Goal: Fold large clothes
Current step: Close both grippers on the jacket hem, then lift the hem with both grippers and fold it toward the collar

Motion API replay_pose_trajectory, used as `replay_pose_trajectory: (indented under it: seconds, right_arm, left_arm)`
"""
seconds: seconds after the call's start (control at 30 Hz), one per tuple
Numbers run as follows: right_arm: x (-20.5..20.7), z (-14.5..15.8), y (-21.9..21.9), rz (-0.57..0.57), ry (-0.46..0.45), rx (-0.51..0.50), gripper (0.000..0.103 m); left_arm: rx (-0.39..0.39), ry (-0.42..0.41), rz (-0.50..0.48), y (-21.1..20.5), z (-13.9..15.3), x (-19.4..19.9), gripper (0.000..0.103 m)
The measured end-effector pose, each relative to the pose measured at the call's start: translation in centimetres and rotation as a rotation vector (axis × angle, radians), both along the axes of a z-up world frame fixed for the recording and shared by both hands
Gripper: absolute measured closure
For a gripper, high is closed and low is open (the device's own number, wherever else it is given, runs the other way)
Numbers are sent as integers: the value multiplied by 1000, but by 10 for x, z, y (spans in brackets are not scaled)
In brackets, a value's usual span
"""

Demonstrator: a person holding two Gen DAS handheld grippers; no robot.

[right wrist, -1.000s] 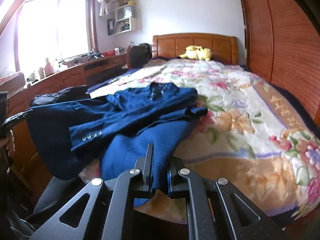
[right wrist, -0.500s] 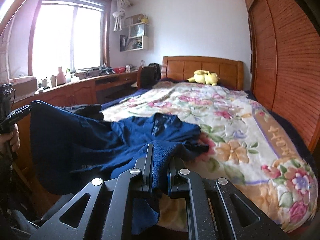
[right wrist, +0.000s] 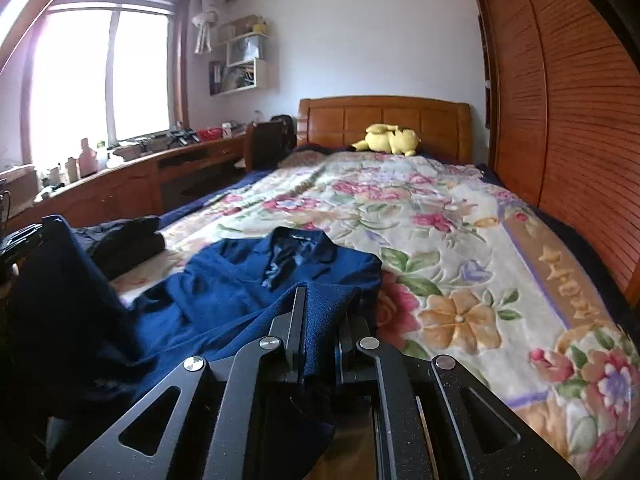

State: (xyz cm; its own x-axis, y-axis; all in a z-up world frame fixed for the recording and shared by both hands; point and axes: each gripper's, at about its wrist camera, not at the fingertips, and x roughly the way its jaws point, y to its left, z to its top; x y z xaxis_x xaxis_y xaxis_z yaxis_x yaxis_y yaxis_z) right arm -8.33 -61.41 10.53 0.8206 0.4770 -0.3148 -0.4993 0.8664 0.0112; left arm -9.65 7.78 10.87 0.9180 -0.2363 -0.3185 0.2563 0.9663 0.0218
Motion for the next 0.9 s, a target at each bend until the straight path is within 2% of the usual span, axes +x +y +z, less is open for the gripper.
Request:
replay_pose_trajectory:
  seconds: [0.27, 0.6, 0.9]
  right_arm:
    - [81, 3, 48, 2, 27, -55, 94]
    - [170, -17, 82, 23, 73, -91, 94]
    - [249, 4, 80, -28, 62, -35, 94]
  left_arm:
    - [15, 44, 30, 6, -21, 68, 98]
    - [37, 105, 71, 7, -48, 128, 98]
    - [95, 89, 185, 27, -35, 204, 98]
